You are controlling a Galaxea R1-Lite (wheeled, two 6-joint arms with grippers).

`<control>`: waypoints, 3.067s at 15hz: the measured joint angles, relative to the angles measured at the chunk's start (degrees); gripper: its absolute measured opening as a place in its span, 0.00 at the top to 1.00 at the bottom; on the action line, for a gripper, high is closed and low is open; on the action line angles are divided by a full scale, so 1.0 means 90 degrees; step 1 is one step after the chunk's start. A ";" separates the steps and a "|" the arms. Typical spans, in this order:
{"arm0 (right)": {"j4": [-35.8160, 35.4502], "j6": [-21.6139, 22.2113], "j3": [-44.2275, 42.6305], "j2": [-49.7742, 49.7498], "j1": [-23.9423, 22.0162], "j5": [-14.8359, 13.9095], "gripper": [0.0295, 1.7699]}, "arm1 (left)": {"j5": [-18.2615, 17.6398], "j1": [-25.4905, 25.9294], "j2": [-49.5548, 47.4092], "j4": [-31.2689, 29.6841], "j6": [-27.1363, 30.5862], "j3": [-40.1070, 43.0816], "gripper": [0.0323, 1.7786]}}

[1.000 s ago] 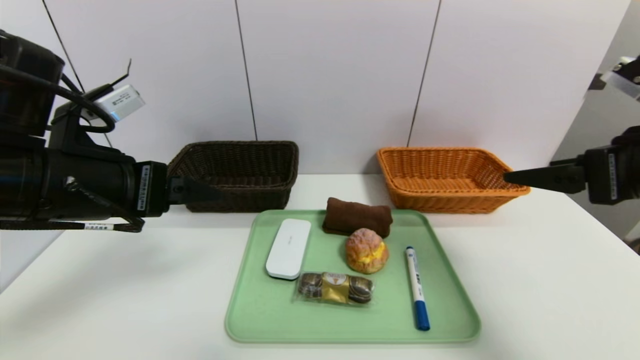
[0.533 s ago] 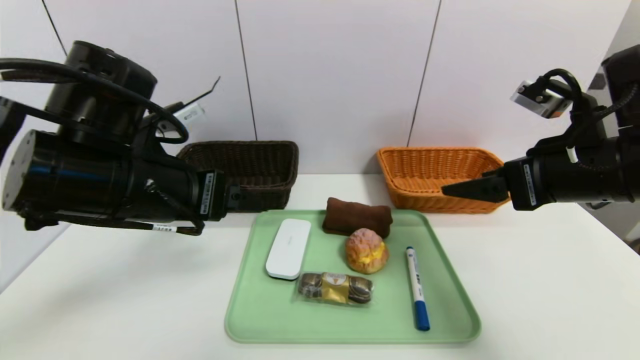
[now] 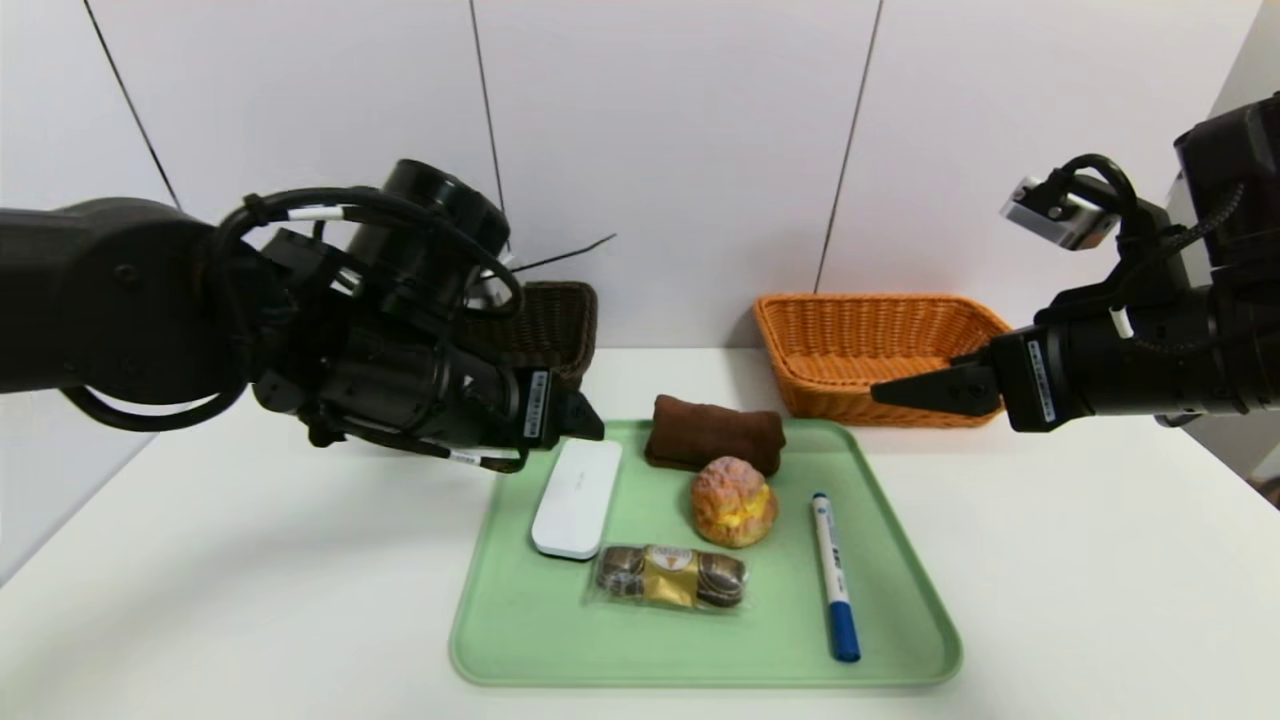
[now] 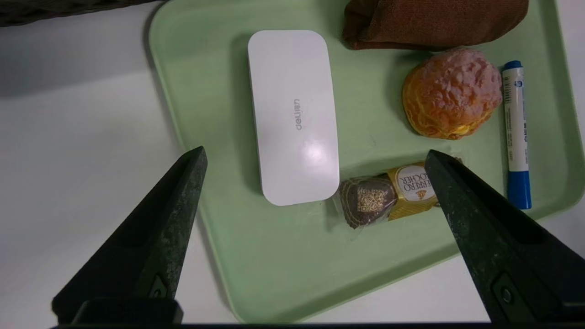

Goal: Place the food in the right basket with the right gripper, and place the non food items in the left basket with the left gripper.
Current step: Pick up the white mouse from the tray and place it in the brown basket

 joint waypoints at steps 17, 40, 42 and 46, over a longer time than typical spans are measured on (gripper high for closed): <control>-0.0022 0.0054 0.0083 -0.0009 -0.0028 -0.0008 0.04 | 0.1136 -0.0261 0.2278 -0.0050 -0.0205 -0.0916 0.05; -0.0024 0.0073 0.0095 -0.0095 0.0000 0.0009 0.04 | 0.1124 -0.0473 -0.0092 0.1904 0.0742 -0.1143 0.43; -0.0022 0.0070 0.0096 -0.0103 0.0003 0.0012 0.04 | 0.1120 -0.0291 -0.0405 0.2312 0.1537 -0.1342 0.43; -0.0015 0.0045 0.0107 -0.0165 0.0009 0.0019 0.04 | 0.0852 0.0704 -0.0653 0.2355 0.3748 -0.1621 0.44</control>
